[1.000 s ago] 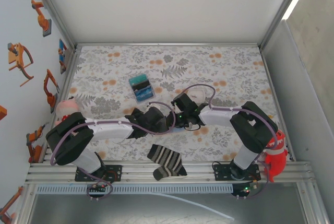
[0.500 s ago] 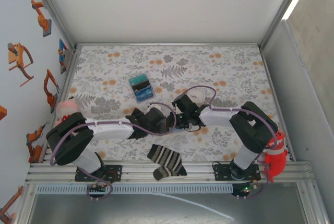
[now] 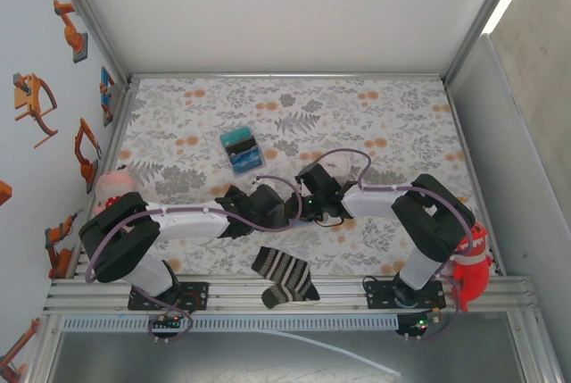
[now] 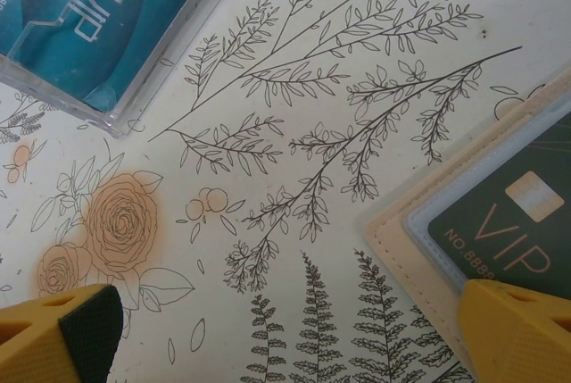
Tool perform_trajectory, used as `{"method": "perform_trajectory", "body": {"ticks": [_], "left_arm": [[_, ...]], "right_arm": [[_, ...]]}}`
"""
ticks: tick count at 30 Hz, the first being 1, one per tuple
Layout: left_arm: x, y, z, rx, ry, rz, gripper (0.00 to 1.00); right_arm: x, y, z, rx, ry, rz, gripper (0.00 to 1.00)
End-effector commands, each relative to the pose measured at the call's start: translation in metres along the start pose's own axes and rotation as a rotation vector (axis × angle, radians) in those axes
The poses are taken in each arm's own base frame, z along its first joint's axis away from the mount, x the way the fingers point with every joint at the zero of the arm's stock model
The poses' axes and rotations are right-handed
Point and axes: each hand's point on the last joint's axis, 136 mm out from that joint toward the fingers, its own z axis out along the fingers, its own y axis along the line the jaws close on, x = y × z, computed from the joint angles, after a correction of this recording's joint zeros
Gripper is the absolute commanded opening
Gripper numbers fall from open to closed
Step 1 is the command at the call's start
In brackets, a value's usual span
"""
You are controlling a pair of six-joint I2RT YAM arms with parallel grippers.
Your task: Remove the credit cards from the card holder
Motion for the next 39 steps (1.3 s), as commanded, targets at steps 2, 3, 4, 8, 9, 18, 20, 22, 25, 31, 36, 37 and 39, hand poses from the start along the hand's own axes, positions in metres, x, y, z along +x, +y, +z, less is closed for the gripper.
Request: {"method": "perform_trajectory", "body": {"ticks": [2,3,4,8,9,18,20,22,25,31,36,37,39], "left_arm": [[0.011,0.001,0.002,-0.017,0.049,0.031,0.97],[0.011,0.000,0.001,-0.015,0.048,0.033,0.97],[0.011,0.000,0.001,-0.016,0.051,0.036,0.97],[0.011,0.001,0.001,-0.020,0.051,0.036,0.97],[0.011,0.000,0.001,-0.020,0.050,0.036,0.97],[0.010,0.000,0.001,-0.027,0.051,0.041,0.97],[0.009,0.000,0.001,-0.029,0.050,0.042,0.97],[0.009,0.001,0.000,-0.033,0.049,0.041,0.97],[0.009,0.003,0.000,-0.045,0.050,0.046,0.97],[0.008,0.006,0.000,-0.061,0.049,0.055,0.97],[0.008,0.008,0.001,-0.074,0.048,0.061,0.97],[0.008,0.008,0.001,-0.075,0.049,0.062,0.97],[0.007,0.009,0.000,-0.076,0.047,0.063,0.97]], "right_arm": [[0.002,0.019,0.001,-0.120,0.002,0.000,0.15],[0.001,0.022,0.000,-0.139,-0.001,-0.002,0.14],[0.000,0.026,-0.001,-0.160,-0.005,-0.006,0.13],[-0.002,0.030,-0.005,-0.210,-0.021,-0.003,0.11],[-0.003,0.030,-0.006,-0.219,-0.025,0.004,0.10],[-0.004,0.030,-0.009,-0.282,-0.045,0.010,0.00],[-0.004,0.028,-0.009,-0.277,-0.052,0.008,0.00],[-0.005,0.025,-0.010,-0.271,-0.060,0.009,0.00],[-0.007,0.020,-0.014,-0.259,-0.079,0.012,0.00],[-0.009,0.005,-0.019,-0.166,-0.091,-0.005,0.00],[-0.011,-0.005,-0.025,-0.094,-0.103,-0.021,0.00],[-0.012,-0.007,-0.027,-0.085,-0.105,-0.023,0.00],[-0.012,-0.010,-0.030,-0.065,-0.108,-0.025,0.00]]}}
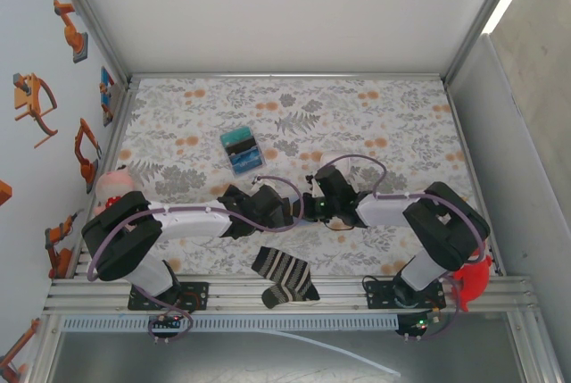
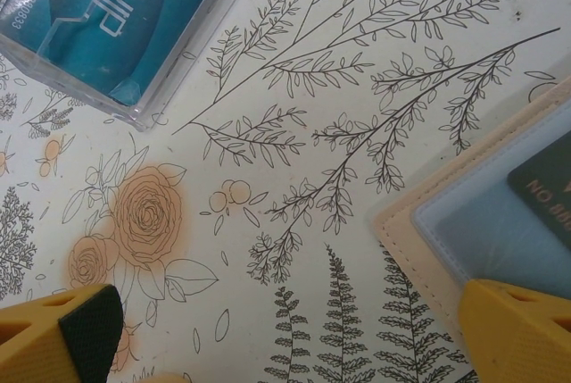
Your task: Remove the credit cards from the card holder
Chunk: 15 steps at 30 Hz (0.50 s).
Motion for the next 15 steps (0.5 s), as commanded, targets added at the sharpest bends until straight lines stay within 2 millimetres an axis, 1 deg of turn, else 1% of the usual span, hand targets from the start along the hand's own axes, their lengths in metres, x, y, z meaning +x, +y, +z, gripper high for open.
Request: {"method": "perform_trajectory", "body": {"ticks": [1,4,6,12,15], "left_arm": [[0.005,0.002,0.001,-0.023,0.030,0.033,0.97],[0.001,0.003,-0.002,-0.018,0.018,0.031,0.97],[-0.005,0.003,-0.005,-0.013,0.002,0.025,0.97],[-0.036,0.002,-0.023,0.035,-0.078,-0.008,0.97],[-0.048,-0.003,-0.029,0.077,-0.118,-0.027,0.97]], "right_arm": [[-0.009,-0.003,-0.010,0.057,-0.032,-0.036,0.00],[-0.011,-0.002,-0.013,0.064,-0.036,-0.041,0.00],[-0.010,-0.001,-0.013,0.060,-0.032,-0.041,0.00],[-0.012,0.003,-0.012,0.043,-0.028,-0.040,0.00],[-0.012,0.004,-0.013,0.043,-0.029,-0.040,0.00]]}}
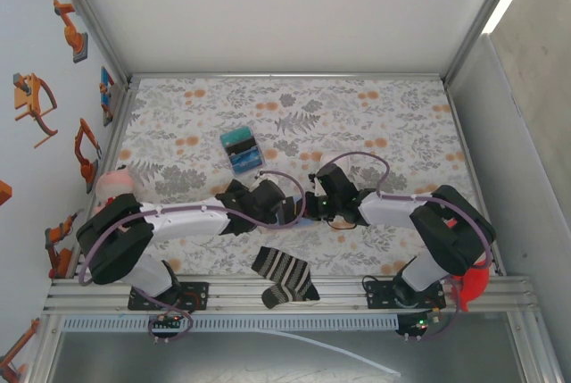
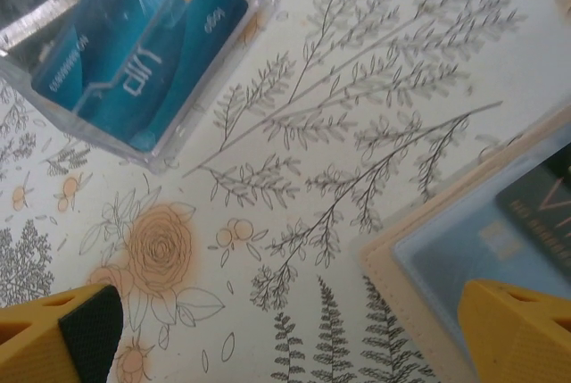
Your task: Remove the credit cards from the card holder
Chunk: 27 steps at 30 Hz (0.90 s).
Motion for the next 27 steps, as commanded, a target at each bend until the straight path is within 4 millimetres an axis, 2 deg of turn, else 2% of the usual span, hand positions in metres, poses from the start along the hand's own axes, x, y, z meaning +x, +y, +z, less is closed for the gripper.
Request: {"method": "perform_trajectory", "body": {"ticks": [1,5,16,22,27], "left_arm": [[-0.022,-0.006,-0.012,0.051,-0.062,-0.012,0.97],[-0.021,-0.015,-0.003,0.065,-0.044,0.003,0.97],[0.001,-0.031,0.018,0.079,0.033,0.022,0.97],[0.009,-0.033,0.021,0.085,0.053,0.021,0.97],[0.015,-0.035,0.023,0.089,0.065,0.016,0.97]], "right_arm": [[-0.008,0.008,-0.005,-0.005,-0.018,-0.018,0.00],[-0.008,0.009,-0.005,-0.014,-0.018,-0.013,0.00],[-0.008,0.016,-0.007,-0.056,-0.021,0.006,0.00],[-0.008,0.029,-0.004,-0.156,-0.029,0.012,0.14],[-0.007,0.037,0.004,-0.237,-0.023,0.027,0.17]]}}
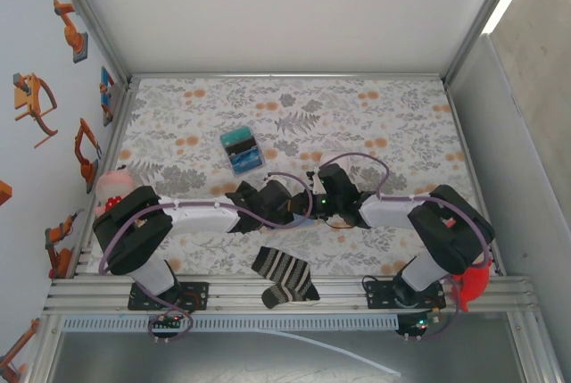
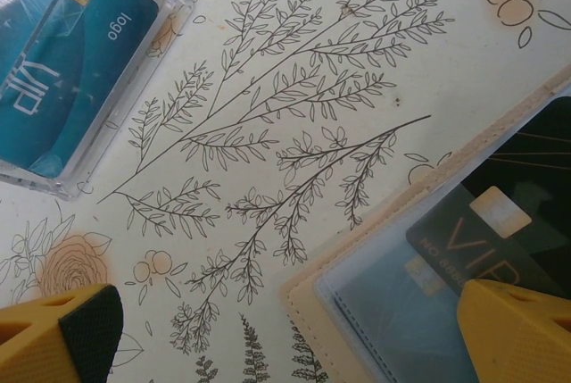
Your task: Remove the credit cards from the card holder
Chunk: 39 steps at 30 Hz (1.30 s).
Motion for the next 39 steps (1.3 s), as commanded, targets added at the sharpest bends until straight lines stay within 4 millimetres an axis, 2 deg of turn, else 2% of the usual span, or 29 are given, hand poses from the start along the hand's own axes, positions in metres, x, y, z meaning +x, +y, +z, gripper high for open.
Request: {"method": "perform_trajectory", "body": {"ticks": [1,5,10,15,21,25,33,39], "left_arm": [[0.011,-0.007,0.004,0.021,0.036,-0.003,0.97],[0.012,-0.006,0.003,0.021,0.036,-0.009,0.97],[0.009,0.000,-0.003,0.009,0.019,-0.020,0.97],[0.002,0.010,-0.013,-0.015,-0.008,-0.031,0.97],[-0.016,0.027,-0.035,-0.045,-0.076,-0.072,0.97],[-0.030,0.041,-0.055,-0.055,-0.138,-0.131,0.97],[-0.051,0.070,-0.104,-0.021,-0.293,-0.264,0.97],[-0.067,0.067,-0.138,0.214,-0.422,-0.353,0.97]], "right_arm": [[-0.002,0.012,0.006,-0.091,0.000,0.007,0.18],[0.000,0.006,0.013,-0.078,0.013,0.014,0.19],[-0.003,0.004,0.009,-0.055,-0.015,-0.003,0.05],[-0.004,-0.006,-0.010,0.059,-0.055,-0.054,0.01],[-0.011,-0.001,-0.039,0.127,-0.122,-0.149,0.00],[-0.013,0.016,-0.053,0.082,-0.154,-0.219,0.00],[-0.011,0.066,-0.078,-0.074,-0.178,-0.396,0.00],[-0.007,0.104,-0.089,-0.237,-0.179,-0.485,0.00]]}}
